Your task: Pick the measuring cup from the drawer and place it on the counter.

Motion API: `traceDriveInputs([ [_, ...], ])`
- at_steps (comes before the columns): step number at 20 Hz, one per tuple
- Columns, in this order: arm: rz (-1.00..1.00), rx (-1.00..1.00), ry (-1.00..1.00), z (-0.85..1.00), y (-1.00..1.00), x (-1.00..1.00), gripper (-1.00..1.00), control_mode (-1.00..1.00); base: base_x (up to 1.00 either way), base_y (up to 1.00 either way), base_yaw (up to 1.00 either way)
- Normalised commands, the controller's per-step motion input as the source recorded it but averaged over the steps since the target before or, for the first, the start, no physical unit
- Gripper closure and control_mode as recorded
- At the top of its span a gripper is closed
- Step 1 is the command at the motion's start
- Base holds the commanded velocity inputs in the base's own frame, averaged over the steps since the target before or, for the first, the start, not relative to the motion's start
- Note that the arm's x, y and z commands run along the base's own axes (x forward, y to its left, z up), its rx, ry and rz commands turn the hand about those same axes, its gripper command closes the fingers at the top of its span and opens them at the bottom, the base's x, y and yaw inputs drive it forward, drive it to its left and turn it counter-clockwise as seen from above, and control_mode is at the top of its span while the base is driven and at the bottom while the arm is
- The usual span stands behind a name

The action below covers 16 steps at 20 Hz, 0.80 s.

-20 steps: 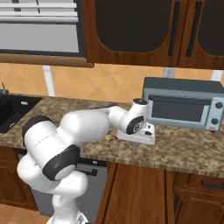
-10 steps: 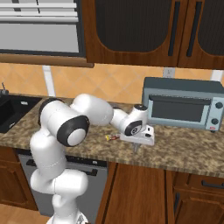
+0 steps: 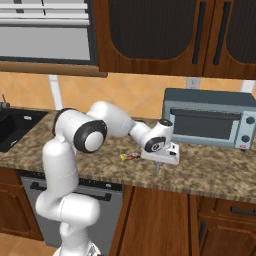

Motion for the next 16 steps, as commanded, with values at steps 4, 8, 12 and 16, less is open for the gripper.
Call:
traceDriveInputs([
  [4,0.0,0.0,0.0,0.0,0.0,0.0,-1.0,-1.0,0.0,0.0,0.0],
  [8,0.0,0.0,-0.01,0.06,0.0,0.0,-1.0,-1.0,0.0,0.0,0.0],
  [12,-0.04,0.0,-0.08,0.7,0.0,-0.14,-1.0,-1.0,0.0,0.0,0.0],
  [16,-0.06,0.0,-0.18,0.85,0.1,-0.85,-1.0,-1.0,0.0,0.0,0.0],
])
